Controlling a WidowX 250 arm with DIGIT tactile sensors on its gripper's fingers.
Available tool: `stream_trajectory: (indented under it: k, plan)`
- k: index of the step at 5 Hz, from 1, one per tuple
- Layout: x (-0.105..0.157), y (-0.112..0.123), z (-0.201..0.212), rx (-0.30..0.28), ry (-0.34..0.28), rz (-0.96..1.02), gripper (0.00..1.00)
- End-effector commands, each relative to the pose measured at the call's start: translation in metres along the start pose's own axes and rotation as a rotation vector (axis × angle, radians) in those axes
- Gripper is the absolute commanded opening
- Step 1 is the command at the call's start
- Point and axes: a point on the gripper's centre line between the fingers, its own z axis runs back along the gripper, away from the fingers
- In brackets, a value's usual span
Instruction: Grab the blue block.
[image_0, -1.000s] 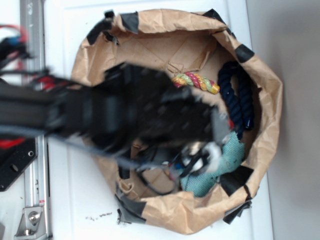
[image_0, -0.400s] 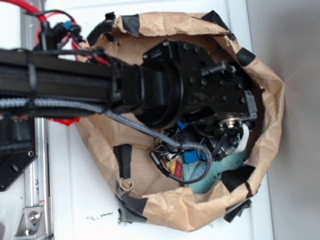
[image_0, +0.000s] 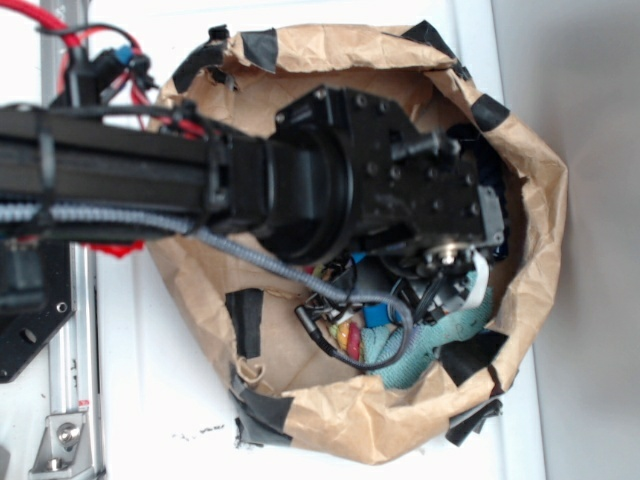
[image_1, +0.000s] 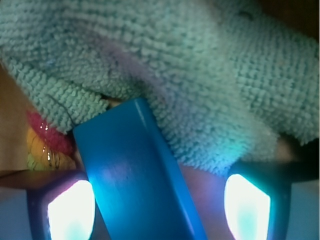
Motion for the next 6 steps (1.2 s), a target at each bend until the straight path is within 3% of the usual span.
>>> stream_trajectory:
  k: [1, 2, 4, 5, 6]
  plan:
    - [-0.001, -0.049, -0.028, -0.150, 0.079, -0.108, 1.00]
    - [-0.001, -0.047, -0.030, -0.164, 0.063, -0.086, 0.00]
    - [-0.001, -0.047, -0.027, -0.117, 0.059, -0.092, 0.00]
    - [0.000, -0.044, -0.007, -0.050, 0.010, -0.082, 0.00]
    - [-0.007, -0.034, 0.040, 0.083, -0.047, 0.001, 0.00]
